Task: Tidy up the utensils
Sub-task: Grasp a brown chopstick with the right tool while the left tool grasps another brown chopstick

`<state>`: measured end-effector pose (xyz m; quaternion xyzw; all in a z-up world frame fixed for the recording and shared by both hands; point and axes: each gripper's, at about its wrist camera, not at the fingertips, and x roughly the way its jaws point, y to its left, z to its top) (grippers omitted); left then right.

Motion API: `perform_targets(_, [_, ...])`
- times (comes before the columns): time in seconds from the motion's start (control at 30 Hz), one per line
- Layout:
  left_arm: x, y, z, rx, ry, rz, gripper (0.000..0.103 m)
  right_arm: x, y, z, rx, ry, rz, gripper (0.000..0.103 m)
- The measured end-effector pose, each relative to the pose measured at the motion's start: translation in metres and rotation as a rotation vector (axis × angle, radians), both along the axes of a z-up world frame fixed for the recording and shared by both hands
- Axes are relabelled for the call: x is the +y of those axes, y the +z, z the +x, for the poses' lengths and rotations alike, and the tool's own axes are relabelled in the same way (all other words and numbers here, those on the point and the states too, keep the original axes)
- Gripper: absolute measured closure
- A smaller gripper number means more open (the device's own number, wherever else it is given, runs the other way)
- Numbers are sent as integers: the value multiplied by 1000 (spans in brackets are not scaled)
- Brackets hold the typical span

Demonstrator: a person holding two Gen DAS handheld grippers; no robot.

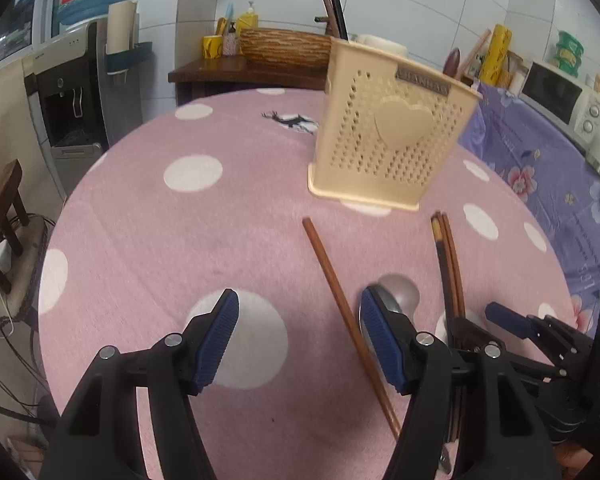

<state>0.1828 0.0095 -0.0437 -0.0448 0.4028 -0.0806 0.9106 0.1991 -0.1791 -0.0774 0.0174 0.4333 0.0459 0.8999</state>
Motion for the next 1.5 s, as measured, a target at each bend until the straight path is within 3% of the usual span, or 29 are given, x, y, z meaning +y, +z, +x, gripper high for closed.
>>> perform_targets(0.17, [4, -8, -10, 14, 0, 17, 40, -4, 0, -13, -7, -12, -79, 51])
perform_targets(0.23, [8, -10, -14, 14, 13, 27, 40, -29, -2, -18, 13, -83, -92, 51])
perform_targets(0.33, [10, -11, -12, 26, 26, 18, 40, -59, 6, -23, -10, -118, 24, 51])
perform_targets(0.53, [-2, -5, -4, 3, 3, 20, 41, -56, 11, -16, -22, -127, 85, 51])
perform_targets(0.77, [-1, -3, 26, 35, 24, -26, 60, -53, 13, 13, -19, -187, 105, 53])
perform_targets(1.1, [-25, -23, 57, 122, 18, 5, 69, -50, 2, 56, 63, -235, 97, 72])
perform_targets(1.43, [-26, -27, 65, 116, 51, 27, 70, -42, -5, 76, 59, -267, 51, 76])
perform_targets(1.5, [-29, -28, 67, 106, 55, 59, 79, -42, -6, 80, 53, -277, 35, 82])
